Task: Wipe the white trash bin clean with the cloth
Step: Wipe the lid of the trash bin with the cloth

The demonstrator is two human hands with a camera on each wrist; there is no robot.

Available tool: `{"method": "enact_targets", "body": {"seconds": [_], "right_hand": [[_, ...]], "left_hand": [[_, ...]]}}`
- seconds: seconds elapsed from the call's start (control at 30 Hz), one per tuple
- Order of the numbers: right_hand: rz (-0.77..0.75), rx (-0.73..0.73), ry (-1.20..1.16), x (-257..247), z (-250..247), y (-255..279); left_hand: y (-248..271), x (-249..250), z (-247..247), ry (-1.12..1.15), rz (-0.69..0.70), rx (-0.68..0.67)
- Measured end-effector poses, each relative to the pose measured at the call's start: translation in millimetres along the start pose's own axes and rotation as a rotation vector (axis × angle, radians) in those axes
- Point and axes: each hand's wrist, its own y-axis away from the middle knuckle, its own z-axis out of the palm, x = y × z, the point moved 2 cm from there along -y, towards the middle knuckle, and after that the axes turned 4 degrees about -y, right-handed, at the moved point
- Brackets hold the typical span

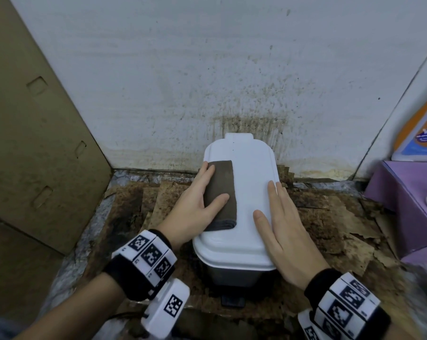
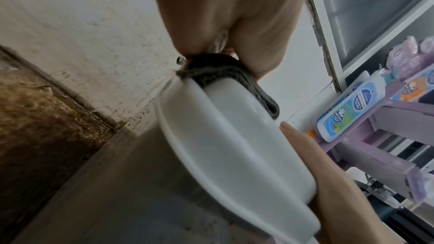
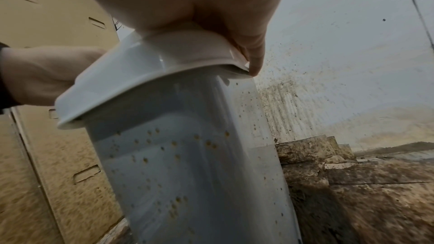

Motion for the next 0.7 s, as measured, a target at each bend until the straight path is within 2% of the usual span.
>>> {"method": "enact_targets", "body": {"seconds": [0.27,0.7], "right_hand": [[-0.001,0.003,-0.001,0,0,0],[0.015,0.003,0.003,0,1,2]], "left_hand": [[4,1,3,-0.005,0.001,0.019],[67,-3,26,0.019,0.054,0.126]]}}
